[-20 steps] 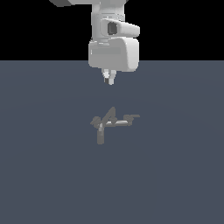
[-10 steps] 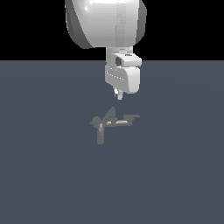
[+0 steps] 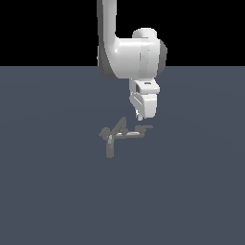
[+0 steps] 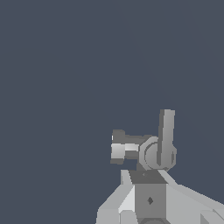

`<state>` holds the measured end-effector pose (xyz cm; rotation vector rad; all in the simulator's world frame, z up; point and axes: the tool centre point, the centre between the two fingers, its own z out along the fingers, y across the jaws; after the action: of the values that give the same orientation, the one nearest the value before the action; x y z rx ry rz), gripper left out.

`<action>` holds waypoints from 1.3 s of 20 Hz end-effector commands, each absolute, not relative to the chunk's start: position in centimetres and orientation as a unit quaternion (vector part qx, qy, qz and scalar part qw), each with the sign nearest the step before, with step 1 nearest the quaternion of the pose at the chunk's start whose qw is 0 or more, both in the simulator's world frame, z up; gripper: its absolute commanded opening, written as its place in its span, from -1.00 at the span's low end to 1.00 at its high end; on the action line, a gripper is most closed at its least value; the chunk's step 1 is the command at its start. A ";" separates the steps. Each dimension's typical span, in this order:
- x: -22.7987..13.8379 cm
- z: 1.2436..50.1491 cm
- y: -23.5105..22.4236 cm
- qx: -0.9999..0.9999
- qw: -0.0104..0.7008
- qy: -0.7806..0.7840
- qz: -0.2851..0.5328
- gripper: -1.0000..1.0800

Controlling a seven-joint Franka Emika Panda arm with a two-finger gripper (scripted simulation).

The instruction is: Turn on the faucet by rotating a designated handle.

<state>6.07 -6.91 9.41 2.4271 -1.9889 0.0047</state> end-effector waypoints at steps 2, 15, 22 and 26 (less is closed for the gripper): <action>7.0 7.9 -8.2 0.755 0.001 -0.656 0.001 -1.00; 7.9 6.1 -9.7 0.731 0.000 -0.682 0.000 -1.00; 6.7 6.1 -10.8 0.731 0.000 -0.682 0.000 -1.00; 5.5 6.1 -11.9 0.731 0.000 -0.682 0.000 -1.00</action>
<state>5.97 -11.43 6.08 2.2974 -2.1431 0.0000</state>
